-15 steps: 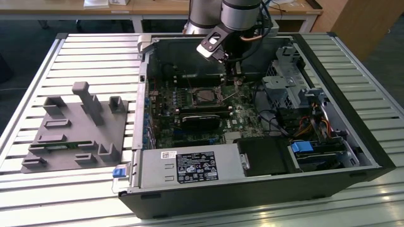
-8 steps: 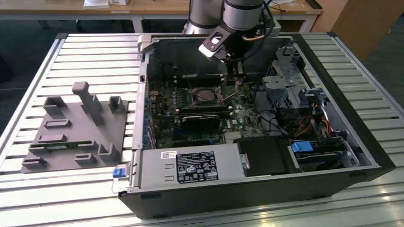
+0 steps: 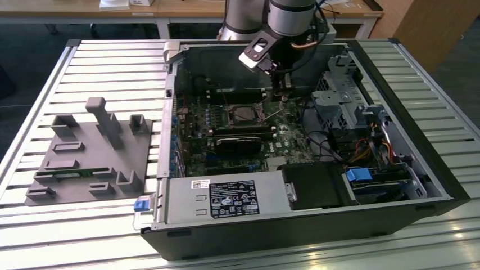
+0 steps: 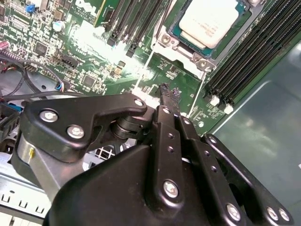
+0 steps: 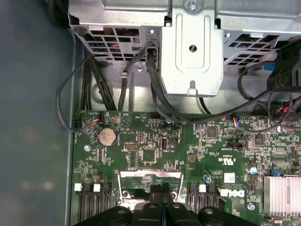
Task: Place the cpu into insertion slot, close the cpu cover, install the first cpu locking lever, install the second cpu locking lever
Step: 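Close the cpu cover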
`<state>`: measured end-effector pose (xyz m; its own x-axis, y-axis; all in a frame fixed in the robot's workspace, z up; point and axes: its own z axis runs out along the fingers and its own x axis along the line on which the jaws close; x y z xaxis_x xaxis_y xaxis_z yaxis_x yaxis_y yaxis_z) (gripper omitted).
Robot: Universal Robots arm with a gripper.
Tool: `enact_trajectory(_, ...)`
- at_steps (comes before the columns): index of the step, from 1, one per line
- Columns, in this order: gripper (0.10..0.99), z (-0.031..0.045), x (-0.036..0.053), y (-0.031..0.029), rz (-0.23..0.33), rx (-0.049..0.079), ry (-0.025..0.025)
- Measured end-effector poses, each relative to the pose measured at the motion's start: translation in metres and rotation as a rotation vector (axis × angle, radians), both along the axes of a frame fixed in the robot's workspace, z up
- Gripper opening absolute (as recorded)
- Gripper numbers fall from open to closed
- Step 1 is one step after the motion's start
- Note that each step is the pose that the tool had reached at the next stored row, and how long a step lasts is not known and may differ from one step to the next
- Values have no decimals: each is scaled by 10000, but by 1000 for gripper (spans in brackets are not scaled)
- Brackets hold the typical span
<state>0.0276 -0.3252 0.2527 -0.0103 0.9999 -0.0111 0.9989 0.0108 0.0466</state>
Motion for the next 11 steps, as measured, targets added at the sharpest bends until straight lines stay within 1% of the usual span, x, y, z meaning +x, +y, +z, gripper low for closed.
enact_trajectory(2, 106, 0, 27, 6, 1, 1, 20)
enact_trajectory(7, 106, -1, 96, 39, 1, 0, 89)
enact_trajectory(11, 106, -2, 122, 42, 1, -1, 111)
